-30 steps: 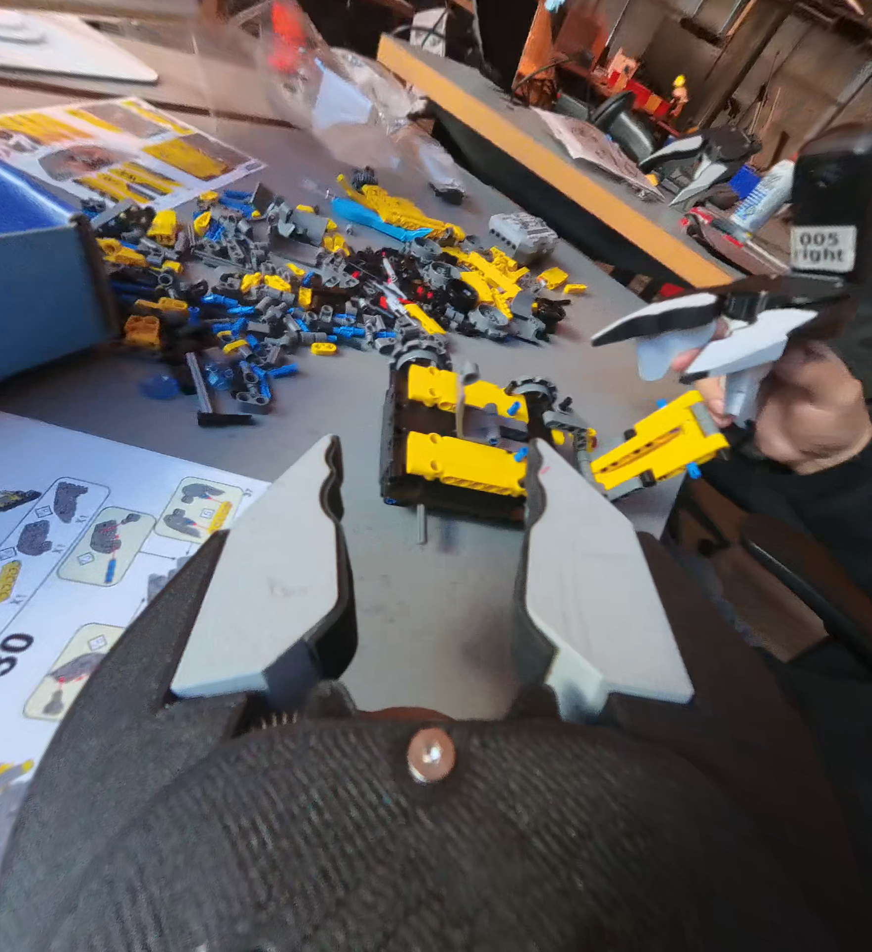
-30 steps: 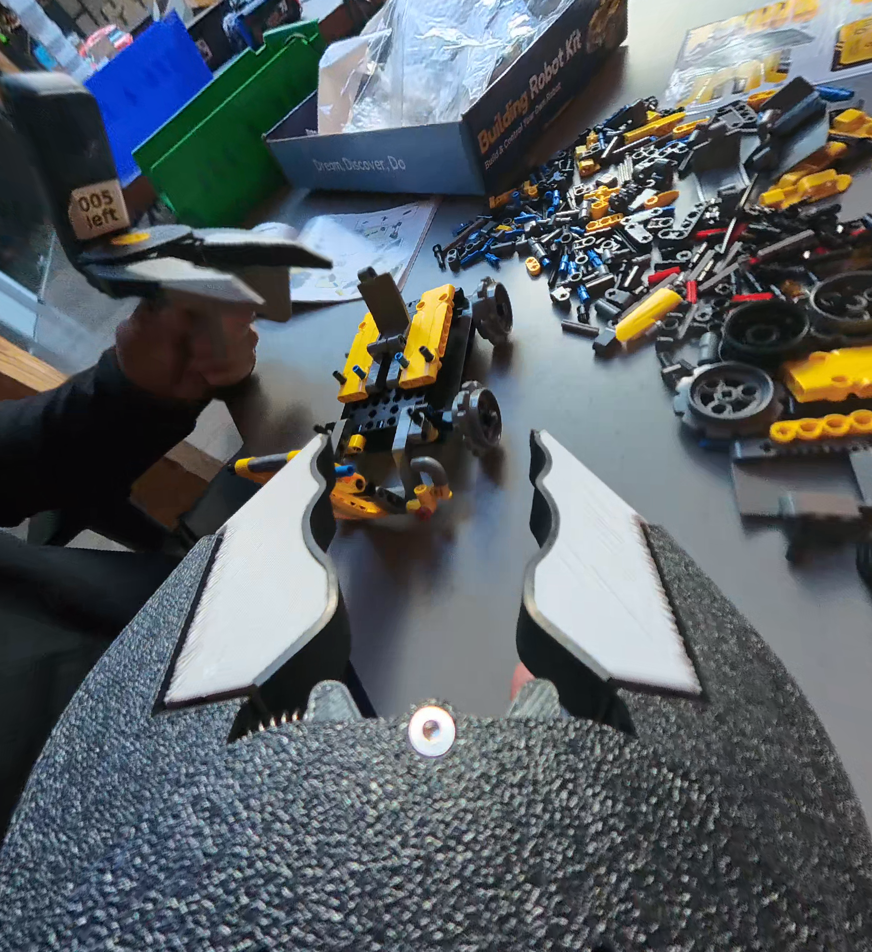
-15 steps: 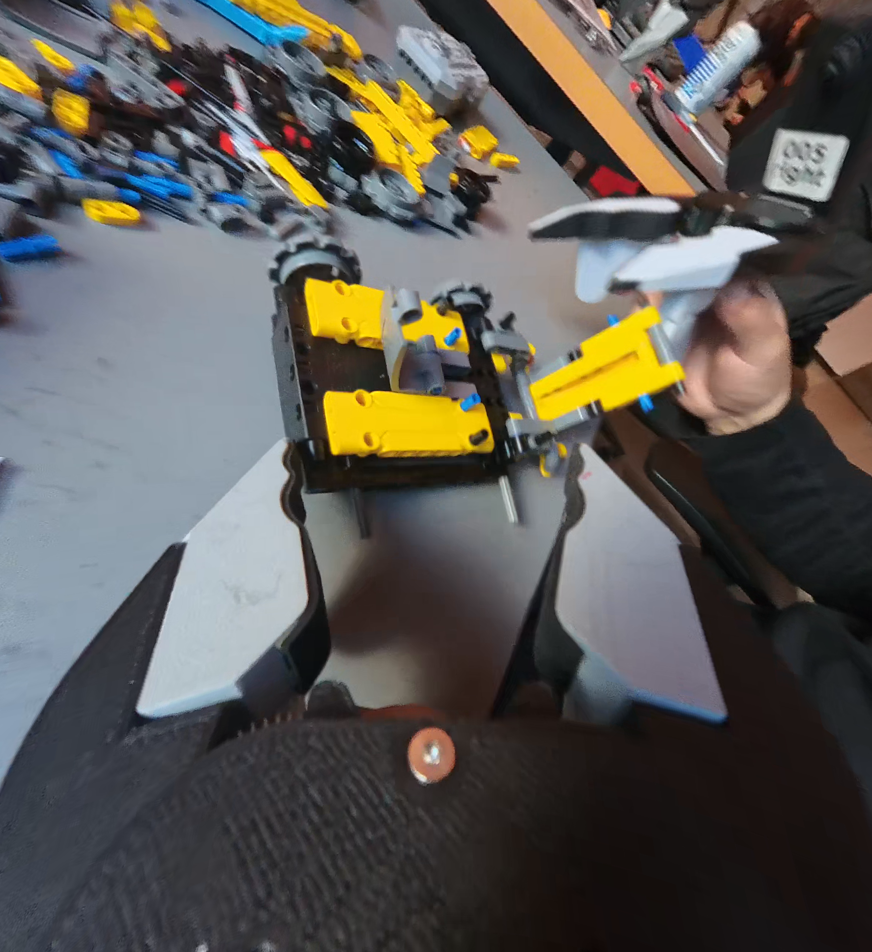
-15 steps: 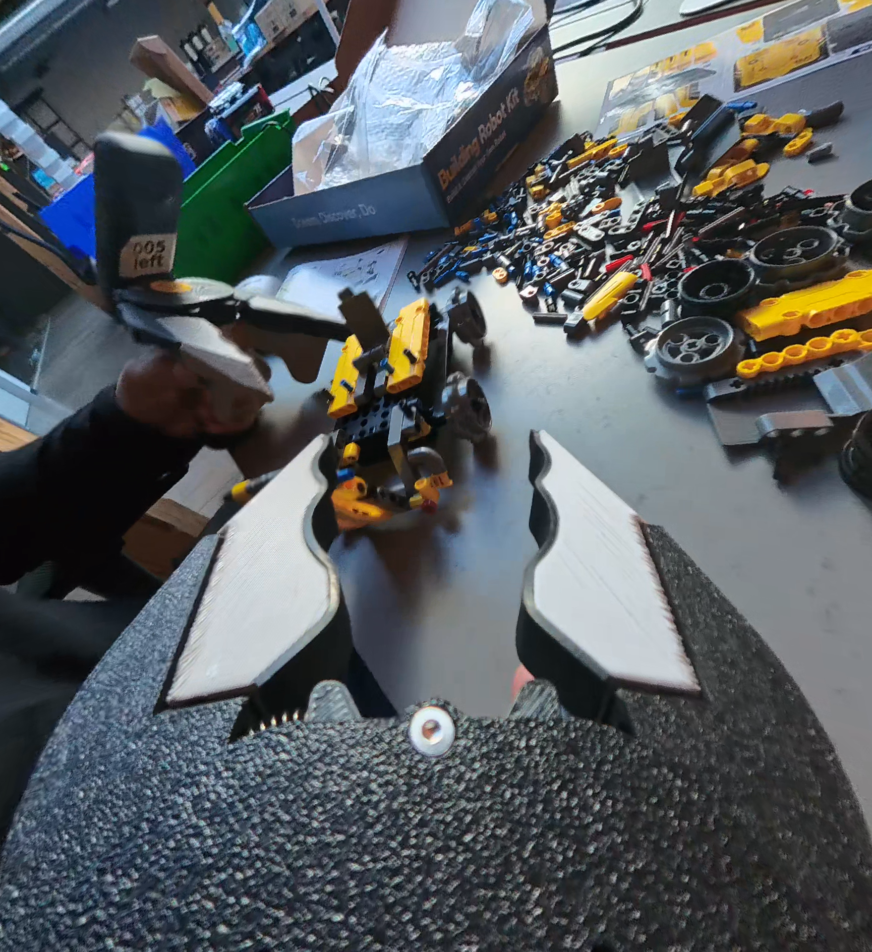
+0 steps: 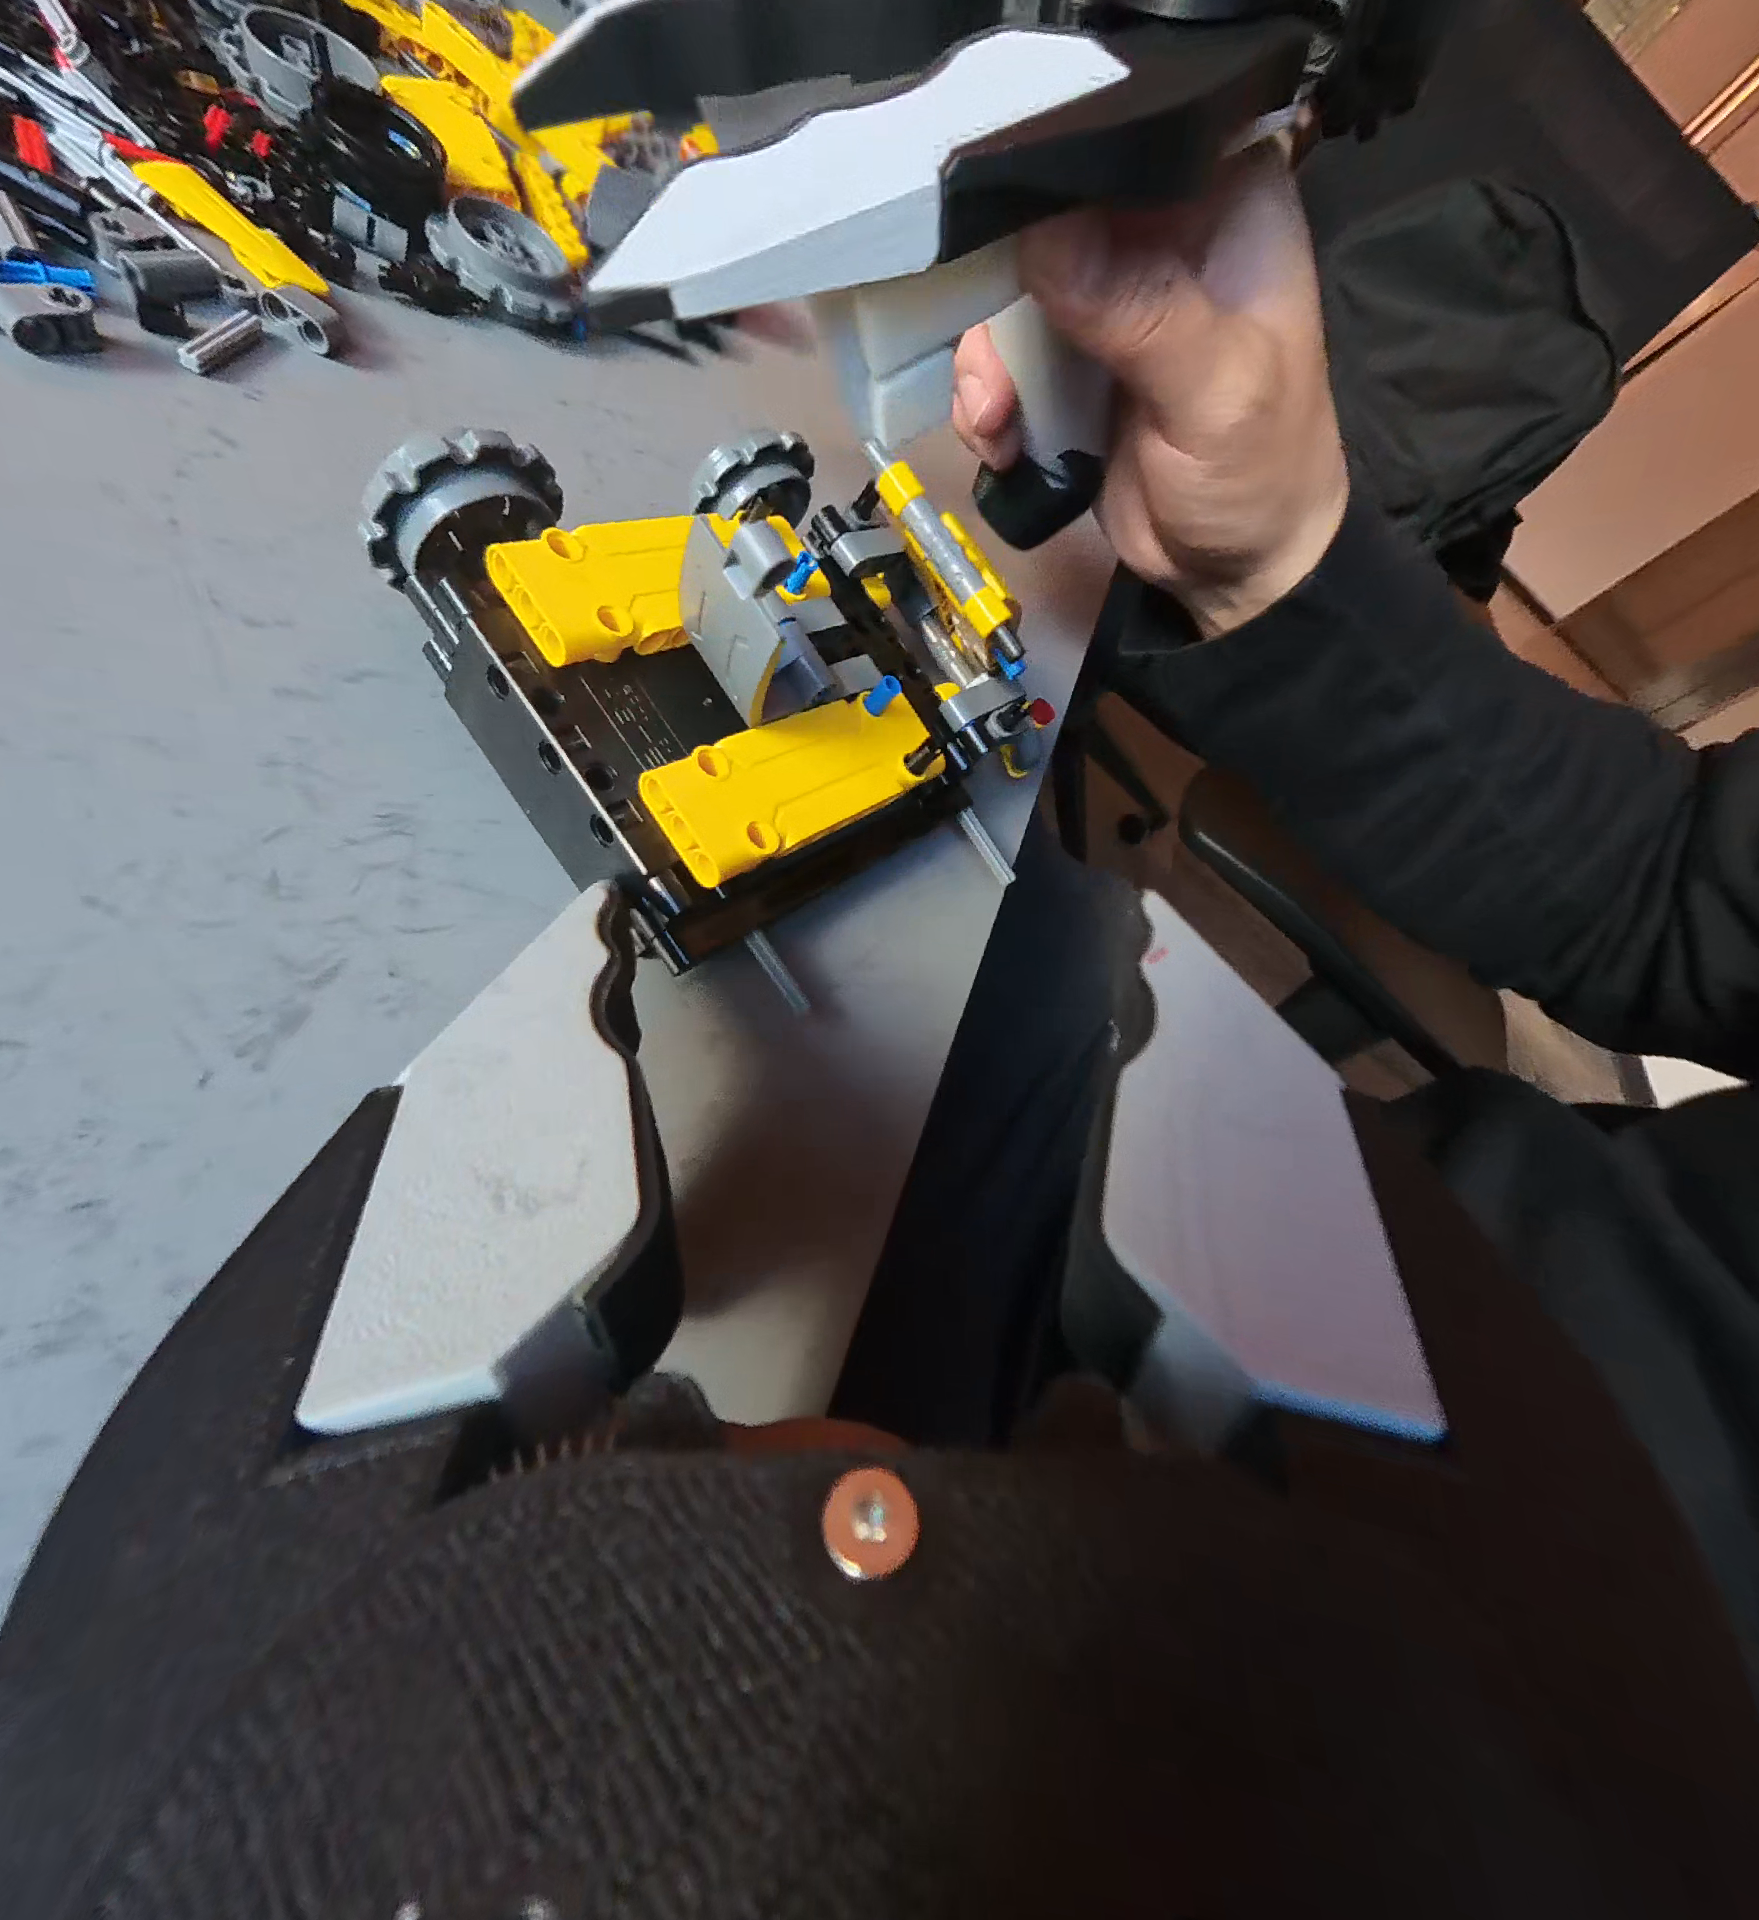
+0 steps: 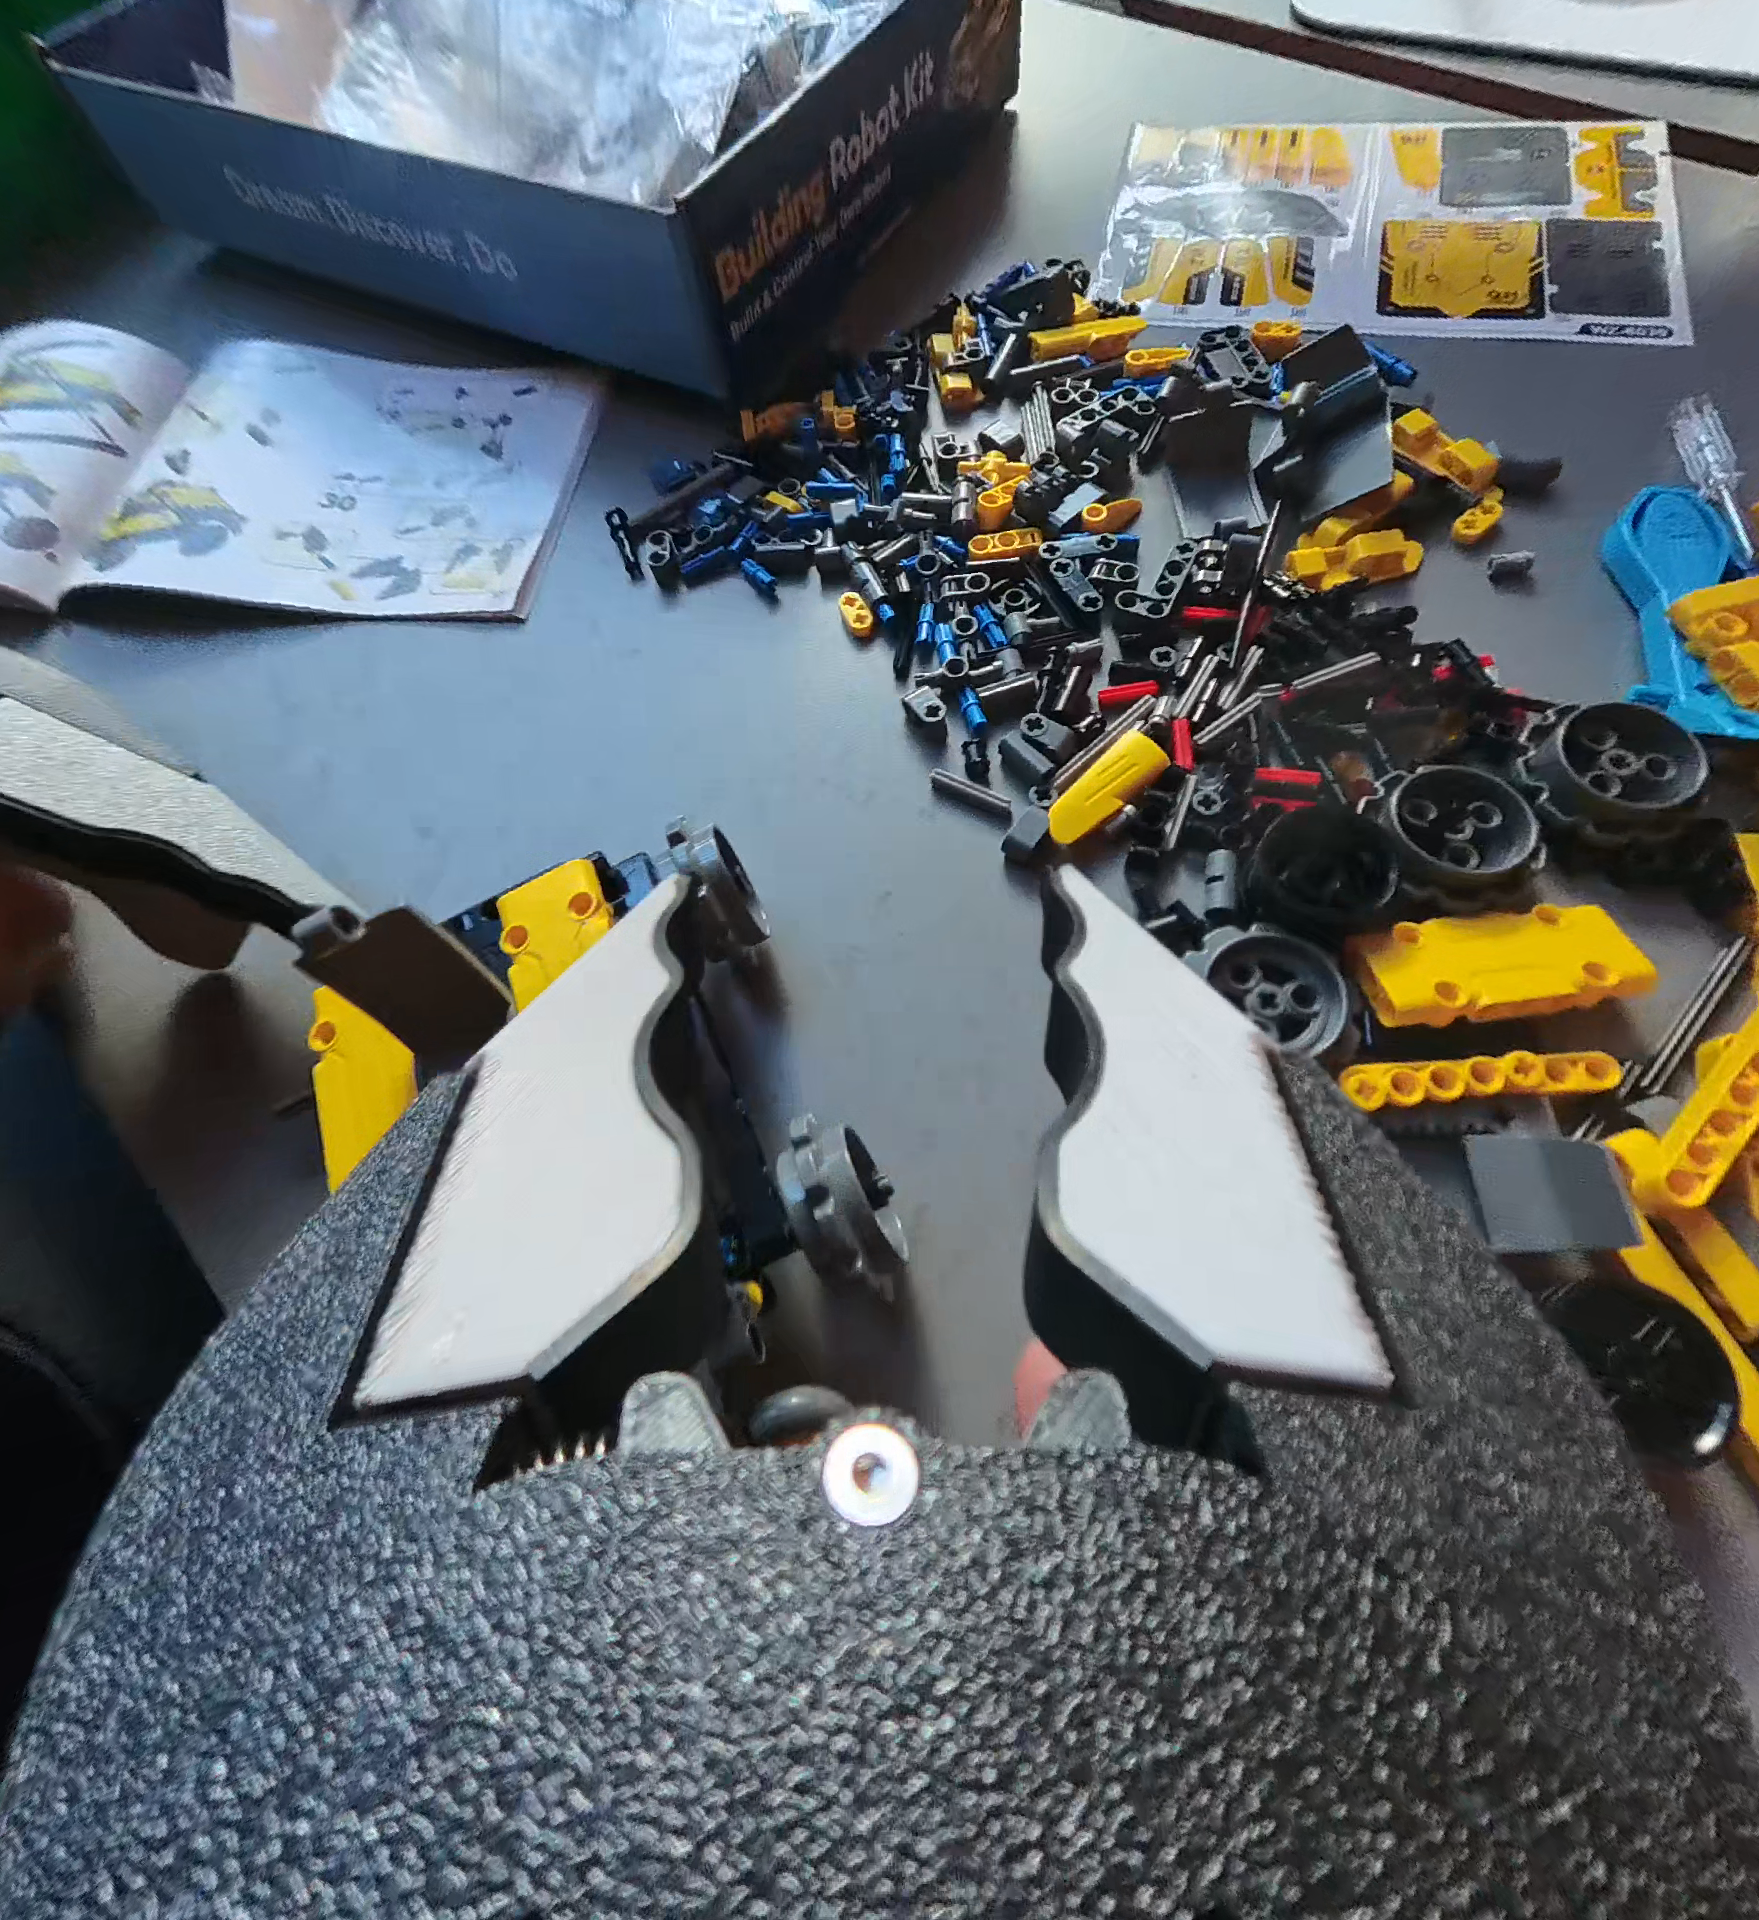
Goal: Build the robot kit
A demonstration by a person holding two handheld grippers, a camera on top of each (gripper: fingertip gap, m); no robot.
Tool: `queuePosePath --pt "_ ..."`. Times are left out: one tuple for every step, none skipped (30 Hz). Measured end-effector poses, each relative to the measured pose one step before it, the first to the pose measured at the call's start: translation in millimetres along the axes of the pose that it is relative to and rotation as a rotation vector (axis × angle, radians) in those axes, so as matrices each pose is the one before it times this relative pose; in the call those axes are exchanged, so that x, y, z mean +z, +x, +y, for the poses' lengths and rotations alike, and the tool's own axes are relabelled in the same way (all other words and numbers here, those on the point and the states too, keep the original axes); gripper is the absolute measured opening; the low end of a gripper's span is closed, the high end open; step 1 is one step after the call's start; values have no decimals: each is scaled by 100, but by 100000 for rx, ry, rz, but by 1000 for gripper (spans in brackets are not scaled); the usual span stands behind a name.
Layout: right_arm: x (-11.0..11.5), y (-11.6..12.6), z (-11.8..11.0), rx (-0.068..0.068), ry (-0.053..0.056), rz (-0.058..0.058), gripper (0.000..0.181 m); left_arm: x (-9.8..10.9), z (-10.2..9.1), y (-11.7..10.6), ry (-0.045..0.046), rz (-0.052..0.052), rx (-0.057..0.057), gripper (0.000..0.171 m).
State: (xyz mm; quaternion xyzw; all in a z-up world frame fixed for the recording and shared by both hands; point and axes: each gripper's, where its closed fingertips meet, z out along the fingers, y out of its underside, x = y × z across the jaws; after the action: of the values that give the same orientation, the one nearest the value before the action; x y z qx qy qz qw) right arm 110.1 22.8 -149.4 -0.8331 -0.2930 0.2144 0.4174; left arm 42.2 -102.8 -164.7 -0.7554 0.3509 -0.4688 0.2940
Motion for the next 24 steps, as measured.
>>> queuePosePath --pt "-118 215 -247 -1378 -280 1717 67 -90 -98 7 769 549 -638 88" --pt "-355 205 -288 -1249 855 1702 67 -74 -85 0 613 443 -613 87" --pt "-501 176 -248 -522 1356 1138 66 -52 -63 -20 496 259 -521 86" --pt "-593 163 -93 435 1211 651 66 -35 -43 -20 306 116 -316 85" --pt "-663 212 83 1024 927 546 66 -13 -7 -3 82 -13 -76 85" --pt "-730 277 241 1114 565 717 66 6 11 -5 -8 -91 161 85" --pt "-783 364 420 921 77 1124 65 2 16 11 -47 -157 338 85" --pt "-828 500 595 585 -490 1855 66 19 33 15 -102 -161 389 85" --pt "-852 624 772 181 -1127 2549 66 20 23 8 -120 -146 306 85" --pt "-854 646 904 75 -1449 2590 66 26 19 -5 -117 -167 148 85" --pt "-812 502 973 583 -1453 1641 67 14 4 -10 -64 -111 16 85" --pt "-755 243 998 1283 -1400 29 68 4 5 -8 -19 8 -59 85" --pt "-685 45 971 1818 -1261 -1082 70 14 0 1 -6 38 -75 85" --pt "-611 -81 918 2044 -1051 -1690 72 -8 0 -1 14 -3 -41 85" --pt "-537 -262 847 1945 -802 -2637 74 8 3 3 3 -34 51 85" --pt "-423 -426 758 1736 -511 -3334 75 10 6 6 -9 -122 179 85" --pt "-277 -428 657 1506 -34 -2997 75 9 12 -3 -10 -193 279 84" --pt "-127 -452 560 1208 427 -2739 75 5 8 -4 5 -281 304 84" --pt "62 -580 547 893 226 -3196 74 23 15 -21 -69 -369 273 84" --pt "222 -544 566 659 -581 -2829 72 14 14 -24 -87 -336 225 84" --pt "336 -310 533 343 -1152 -1241 69 10 2 -10 -24 -212 116 84" --pt "401 -197 378 -150 -1222 -380 67 -1 7 -8 29 -145 48 84" --pt "432 -285 200 -506 -1120 -891 65 3 -3 -18 63 -157 55 83" --pt "445 -350 4 -620 -823 -1144 64 -4 -1 -10 33 -172 94 83"
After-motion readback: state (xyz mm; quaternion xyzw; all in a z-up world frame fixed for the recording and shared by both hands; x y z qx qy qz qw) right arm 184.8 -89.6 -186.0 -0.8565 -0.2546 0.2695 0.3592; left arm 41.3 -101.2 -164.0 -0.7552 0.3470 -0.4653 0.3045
